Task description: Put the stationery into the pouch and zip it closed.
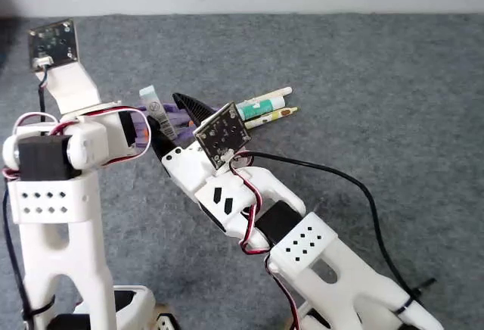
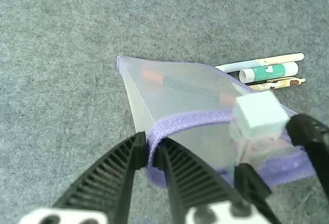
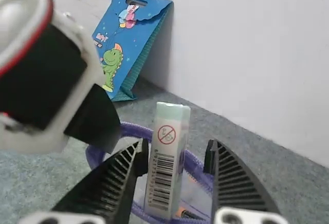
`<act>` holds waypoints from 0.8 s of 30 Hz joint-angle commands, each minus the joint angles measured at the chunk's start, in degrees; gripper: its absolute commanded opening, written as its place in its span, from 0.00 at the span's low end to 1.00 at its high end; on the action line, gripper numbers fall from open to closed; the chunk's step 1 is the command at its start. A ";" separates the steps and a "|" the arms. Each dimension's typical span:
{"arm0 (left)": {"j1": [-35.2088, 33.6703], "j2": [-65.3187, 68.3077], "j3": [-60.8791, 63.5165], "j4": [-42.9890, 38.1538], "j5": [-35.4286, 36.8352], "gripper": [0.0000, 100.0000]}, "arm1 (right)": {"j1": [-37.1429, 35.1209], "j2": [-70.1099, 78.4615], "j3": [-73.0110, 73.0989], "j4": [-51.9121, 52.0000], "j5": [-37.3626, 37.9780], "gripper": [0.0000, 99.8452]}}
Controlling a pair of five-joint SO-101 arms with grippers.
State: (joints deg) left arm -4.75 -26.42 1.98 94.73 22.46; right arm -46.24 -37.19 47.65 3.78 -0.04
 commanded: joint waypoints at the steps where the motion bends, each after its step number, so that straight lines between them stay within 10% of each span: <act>1: 0.53 0.09 0.13 -0.88 -0.53 0.01 | -0.22 -2.86 -0.70 0.92 0.53 0.15; 7: 0.53 0.09 0.13 -0.88 -0.53 0.01 | -0.31 -3.30 -0.62 2.68 0.53 0.01; 24: 0.53 0.09 0.13 -0.79 -0.44 0.01 | 1.45 7.16 -0.26 -7.96 6.24 0.01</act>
State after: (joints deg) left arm -4.75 -26.24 2.07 94.73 22.46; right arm -46.33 -29.36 47.91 -3.87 4.44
